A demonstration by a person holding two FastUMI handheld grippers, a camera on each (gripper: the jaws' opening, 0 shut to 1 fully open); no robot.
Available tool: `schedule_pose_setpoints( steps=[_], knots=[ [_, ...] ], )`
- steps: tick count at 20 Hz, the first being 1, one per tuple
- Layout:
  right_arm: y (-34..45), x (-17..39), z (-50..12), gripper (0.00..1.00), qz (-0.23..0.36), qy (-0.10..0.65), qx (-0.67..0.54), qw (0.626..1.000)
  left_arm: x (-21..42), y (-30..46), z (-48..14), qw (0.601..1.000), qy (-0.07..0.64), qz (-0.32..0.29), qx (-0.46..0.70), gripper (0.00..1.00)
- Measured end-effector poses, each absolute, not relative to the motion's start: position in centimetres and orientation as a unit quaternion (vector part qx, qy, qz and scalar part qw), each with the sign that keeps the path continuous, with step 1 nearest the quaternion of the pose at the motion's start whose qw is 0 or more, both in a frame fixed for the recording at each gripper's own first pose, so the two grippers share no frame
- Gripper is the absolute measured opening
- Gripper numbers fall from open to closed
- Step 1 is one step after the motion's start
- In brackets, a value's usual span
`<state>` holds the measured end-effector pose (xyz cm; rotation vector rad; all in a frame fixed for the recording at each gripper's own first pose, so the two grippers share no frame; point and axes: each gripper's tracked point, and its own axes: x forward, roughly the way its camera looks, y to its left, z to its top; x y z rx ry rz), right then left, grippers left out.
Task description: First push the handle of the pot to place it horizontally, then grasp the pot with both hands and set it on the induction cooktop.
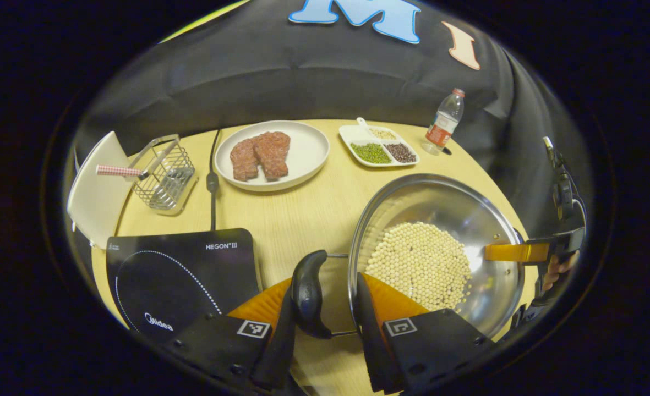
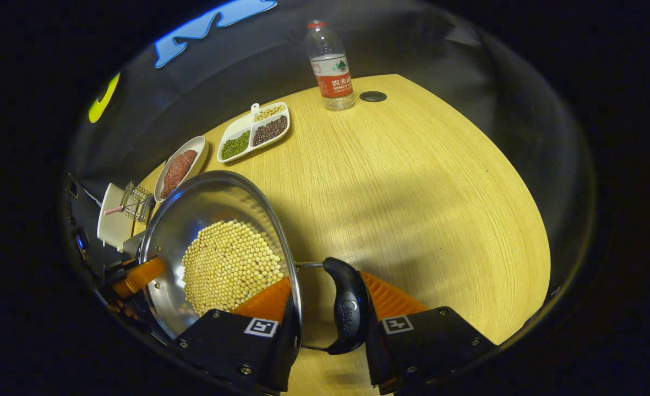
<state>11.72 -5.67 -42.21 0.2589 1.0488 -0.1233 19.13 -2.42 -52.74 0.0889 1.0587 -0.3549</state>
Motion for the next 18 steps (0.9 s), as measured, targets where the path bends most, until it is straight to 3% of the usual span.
schedule_pose_setpoints(
  steps=[2,18],
  knots=[
    [-5.2,11.4,-41.3,0.54,-0.057,0.5,0.123,0.855,18.9,-2.2,-51.9,0.848,0.501,-0.167,0.043,0.58],
    [2.0,8.1,-33.2,0.54,-0.026,0.481,0.112,0.869,15.7,5.1,-40.0,0.873,0.467,-0.137,0.032,0.58]
  ],
)
